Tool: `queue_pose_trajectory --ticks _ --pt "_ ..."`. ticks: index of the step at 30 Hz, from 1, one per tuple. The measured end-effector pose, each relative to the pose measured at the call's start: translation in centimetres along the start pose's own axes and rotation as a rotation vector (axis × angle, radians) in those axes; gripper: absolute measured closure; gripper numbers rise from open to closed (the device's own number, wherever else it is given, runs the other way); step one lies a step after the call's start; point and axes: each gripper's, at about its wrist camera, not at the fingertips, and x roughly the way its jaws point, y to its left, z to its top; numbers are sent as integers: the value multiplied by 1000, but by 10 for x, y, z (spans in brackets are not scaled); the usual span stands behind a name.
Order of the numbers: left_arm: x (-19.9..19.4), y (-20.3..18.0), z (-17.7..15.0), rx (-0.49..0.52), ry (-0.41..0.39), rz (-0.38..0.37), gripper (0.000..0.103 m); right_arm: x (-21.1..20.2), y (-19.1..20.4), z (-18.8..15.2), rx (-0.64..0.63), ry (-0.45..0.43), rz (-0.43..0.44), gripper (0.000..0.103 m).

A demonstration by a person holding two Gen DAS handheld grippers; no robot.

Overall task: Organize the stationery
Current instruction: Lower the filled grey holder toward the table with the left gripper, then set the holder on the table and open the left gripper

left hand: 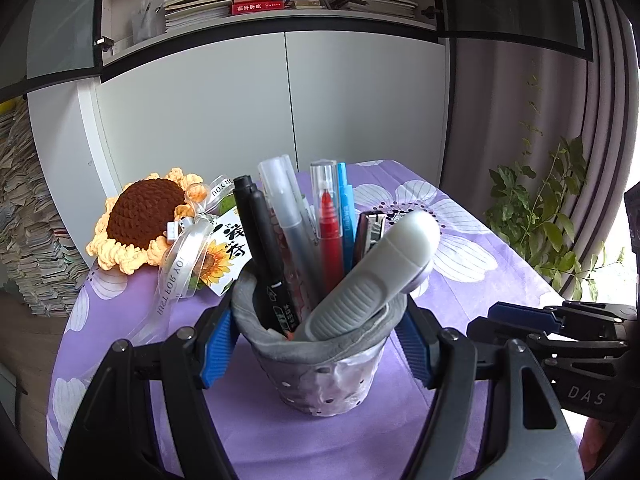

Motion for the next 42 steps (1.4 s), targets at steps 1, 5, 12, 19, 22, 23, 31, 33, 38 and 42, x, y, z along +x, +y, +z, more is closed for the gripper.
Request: queue_pose_trajectory --ticks 1,5,12,19,22,23,31,33,38,42 --pt "0 0 0 1 -1 0 34 0 0 0 -3 1 0 74" --pt "0 1 -1 -4 -9 1 34 0 0 -1 -5 0 -5 74" --pt "2 2 -3 -18 -18 1 34 0 -1 -3 9 8 -11 74" --pt "5 0 -7 -5 -10 0 33 -1 3 -3 -3 10 -19 74" --pt "5 1 -7 -8 -7 3 31 0 3 -4 0 13 -17 74" --pt "5 1 -7 -12 -6 4 31 0 3 -4 1 14 -18 74" --pt "-12 -1 -8 6 -57 37 10 -3 3 -4 3 13 -22 74" --pt "-15 -3 -9 21 -59 44 8 -4 3 -4 4 15 -24 74" --pt "-21 -4 -13 28 -39 39 8 -10 10 -5 -7 16 -35 74" --pt "-30 0 -13 15 -15 57 8 -19 17 -5 -27 10 -54 74"
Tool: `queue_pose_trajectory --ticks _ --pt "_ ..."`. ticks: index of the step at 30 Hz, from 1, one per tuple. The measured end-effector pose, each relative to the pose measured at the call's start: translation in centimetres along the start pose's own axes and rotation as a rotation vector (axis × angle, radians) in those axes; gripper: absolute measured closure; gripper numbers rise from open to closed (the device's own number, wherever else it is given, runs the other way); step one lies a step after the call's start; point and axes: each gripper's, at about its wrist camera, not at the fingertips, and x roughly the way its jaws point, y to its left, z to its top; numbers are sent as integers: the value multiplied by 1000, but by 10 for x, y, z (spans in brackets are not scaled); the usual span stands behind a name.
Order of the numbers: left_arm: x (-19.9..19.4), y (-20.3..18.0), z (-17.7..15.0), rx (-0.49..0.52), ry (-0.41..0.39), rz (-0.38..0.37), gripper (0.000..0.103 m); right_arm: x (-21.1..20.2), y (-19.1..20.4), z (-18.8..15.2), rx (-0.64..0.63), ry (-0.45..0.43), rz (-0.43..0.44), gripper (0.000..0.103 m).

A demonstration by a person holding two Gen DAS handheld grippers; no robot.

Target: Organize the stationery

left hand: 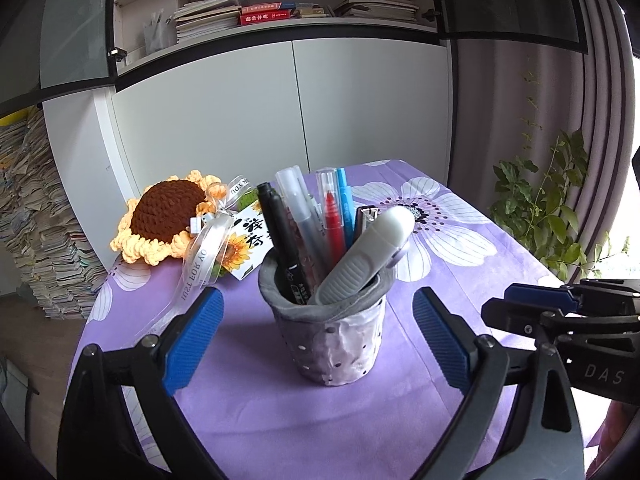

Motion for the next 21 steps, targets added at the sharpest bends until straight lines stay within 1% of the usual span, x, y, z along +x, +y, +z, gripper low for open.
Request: queue_pose_trajectory --ticks 4,5,8,14,21 --pt "-22 11 2 -35 -9 12 6 -16 9 1 -22 -18 -19 74" --pt "-30 14 3 -46 -16 14 4 -22 12 2 -26 -27 -23 74" --pt "-57 21 6 -68 -54 23 1 -41 23 3 -45 -56 -27 74" --pt "-115 26 9 -63 -124 64 1 -80 59 -1 -124 -120 -38 74" --pt "-174 30 2 -60 -189 85 1 -125 92 -15 -181 -186 -57 73"
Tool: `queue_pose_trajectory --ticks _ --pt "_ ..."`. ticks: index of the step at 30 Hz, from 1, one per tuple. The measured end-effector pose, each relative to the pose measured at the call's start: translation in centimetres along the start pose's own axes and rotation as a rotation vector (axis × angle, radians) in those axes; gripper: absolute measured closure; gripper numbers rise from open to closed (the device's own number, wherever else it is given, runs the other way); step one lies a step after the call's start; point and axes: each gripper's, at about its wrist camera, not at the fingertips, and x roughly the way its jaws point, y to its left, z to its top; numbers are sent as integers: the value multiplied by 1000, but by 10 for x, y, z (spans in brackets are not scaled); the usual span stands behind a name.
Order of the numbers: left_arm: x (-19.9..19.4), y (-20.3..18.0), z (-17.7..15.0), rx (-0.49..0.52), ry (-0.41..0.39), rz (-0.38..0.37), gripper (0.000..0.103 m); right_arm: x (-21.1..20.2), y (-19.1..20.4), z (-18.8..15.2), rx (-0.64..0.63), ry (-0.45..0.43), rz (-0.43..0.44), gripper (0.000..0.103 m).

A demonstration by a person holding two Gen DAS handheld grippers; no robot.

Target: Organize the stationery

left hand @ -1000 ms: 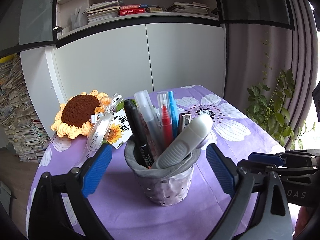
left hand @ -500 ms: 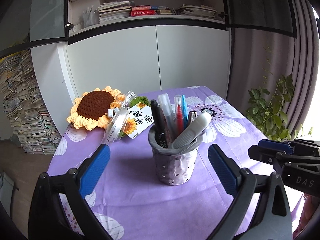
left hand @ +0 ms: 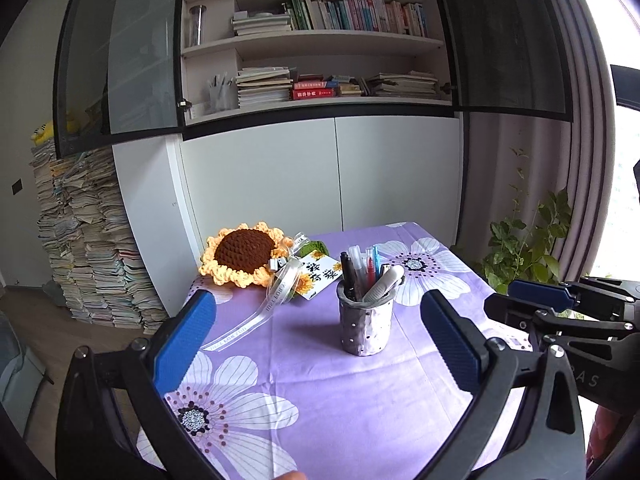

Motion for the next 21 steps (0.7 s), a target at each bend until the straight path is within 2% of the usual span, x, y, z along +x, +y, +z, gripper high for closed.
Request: queue_pose_trajectory --ticks 4,6,10,18,21 --pt "-28 4 0 7 -41 2 1 -25 16 -5 -20 -30 -10 70" --pt "-41 8 0 1 -60 -3 1 -39 24 -8 -31 -56 -20 50" --pt "-62 16 1 -11 -95 -6 1 -67 37 -10 -43 -129 -63 43" --pt "-91 29 0 -21 -130 7 1 -100 55 -12 -30 -192 -88 28" --pt "-98 34 0 -26 -143 13 1 -105 58 -11 -16 -201 -70 27"
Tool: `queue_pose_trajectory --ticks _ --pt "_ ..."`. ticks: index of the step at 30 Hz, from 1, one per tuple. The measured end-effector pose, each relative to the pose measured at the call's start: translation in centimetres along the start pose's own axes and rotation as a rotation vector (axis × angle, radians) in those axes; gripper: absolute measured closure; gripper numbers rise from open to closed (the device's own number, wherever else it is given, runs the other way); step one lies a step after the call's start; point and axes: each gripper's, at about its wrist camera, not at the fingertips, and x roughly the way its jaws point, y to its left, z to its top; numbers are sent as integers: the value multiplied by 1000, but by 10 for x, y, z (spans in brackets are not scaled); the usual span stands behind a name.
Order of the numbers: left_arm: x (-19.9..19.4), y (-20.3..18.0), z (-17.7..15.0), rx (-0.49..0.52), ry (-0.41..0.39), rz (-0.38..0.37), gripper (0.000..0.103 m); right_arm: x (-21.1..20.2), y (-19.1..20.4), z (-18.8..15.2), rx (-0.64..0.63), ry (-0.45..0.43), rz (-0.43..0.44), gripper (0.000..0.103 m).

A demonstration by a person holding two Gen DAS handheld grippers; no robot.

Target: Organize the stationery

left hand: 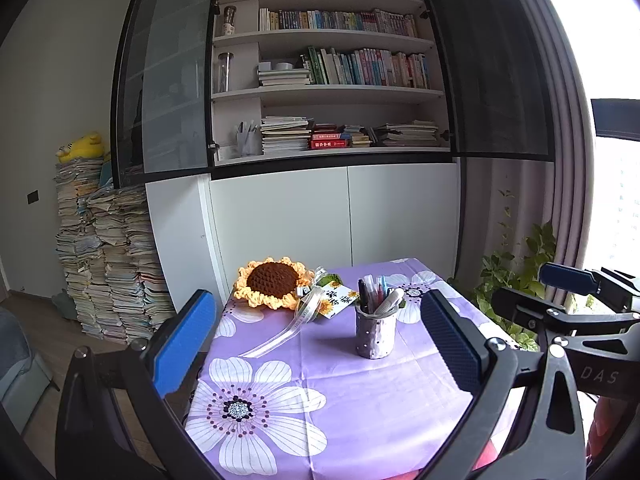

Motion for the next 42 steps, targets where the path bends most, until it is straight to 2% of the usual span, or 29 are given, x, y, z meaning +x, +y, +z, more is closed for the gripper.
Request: queue_pose_trajectory --ticks 7,26,42 --pt "-10 6 0 -17 -17 3 1 -12 12 0 -27 -21 3 27" --pt "-14 1 1 -11 -18 11 1 -19 8 -1 -7 -31 8 26" --pt "-27 5 10 -27 -76 32 1 -30 19 3 -14 -81 5 26"
